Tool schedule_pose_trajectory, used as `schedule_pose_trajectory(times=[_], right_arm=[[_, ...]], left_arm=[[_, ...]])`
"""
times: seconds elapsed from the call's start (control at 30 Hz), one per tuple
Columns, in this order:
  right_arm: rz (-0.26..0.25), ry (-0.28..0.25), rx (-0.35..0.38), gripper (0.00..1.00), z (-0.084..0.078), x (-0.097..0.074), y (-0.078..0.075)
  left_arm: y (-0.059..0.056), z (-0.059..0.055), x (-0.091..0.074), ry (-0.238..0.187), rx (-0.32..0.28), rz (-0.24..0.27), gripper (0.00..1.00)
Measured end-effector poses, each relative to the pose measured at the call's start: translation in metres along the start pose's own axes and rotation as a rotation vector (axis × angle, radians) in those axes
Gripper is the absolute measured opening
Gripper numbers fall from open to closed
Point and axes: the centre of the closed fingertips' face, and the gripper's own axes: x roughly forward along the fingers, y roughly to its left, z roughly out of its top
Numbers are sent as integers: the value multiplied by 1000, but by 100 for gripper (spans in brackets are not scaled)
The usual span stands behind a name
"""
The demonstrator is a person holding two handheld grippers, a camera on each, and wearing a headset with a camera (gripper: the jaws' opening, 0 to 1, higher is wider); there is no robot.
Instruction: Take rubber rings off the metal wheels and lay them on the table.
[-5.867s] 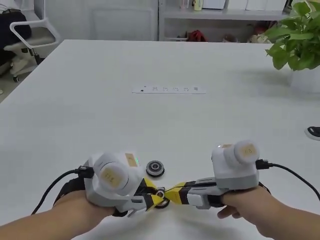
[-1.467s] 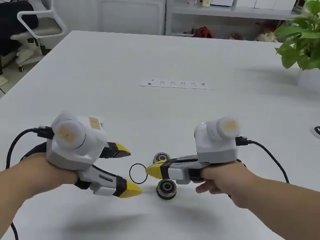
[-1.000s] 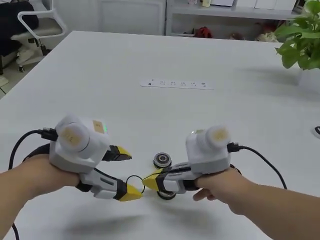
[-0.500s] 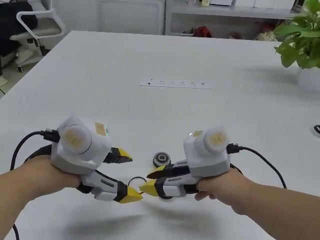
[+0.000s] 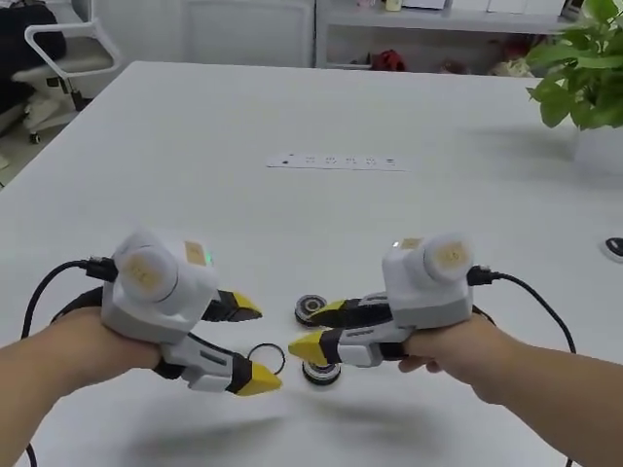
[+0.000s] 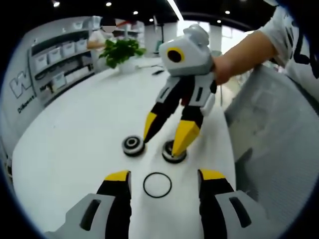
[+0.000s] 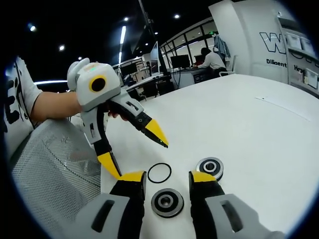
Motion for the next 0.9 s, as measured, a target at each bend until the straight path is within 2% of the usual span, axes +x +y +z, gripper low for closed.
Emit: schedule_pose_trajectory(times=[0.37,0.9], right_arm=[[-34,-4,4,33,-11,-22,-10],[-30,22,3,34,-32,-29,-7]], left_arm=[[-4,10,8,-50,-30,-6,50],[-19,18,26,-67,-25,-31,43]])
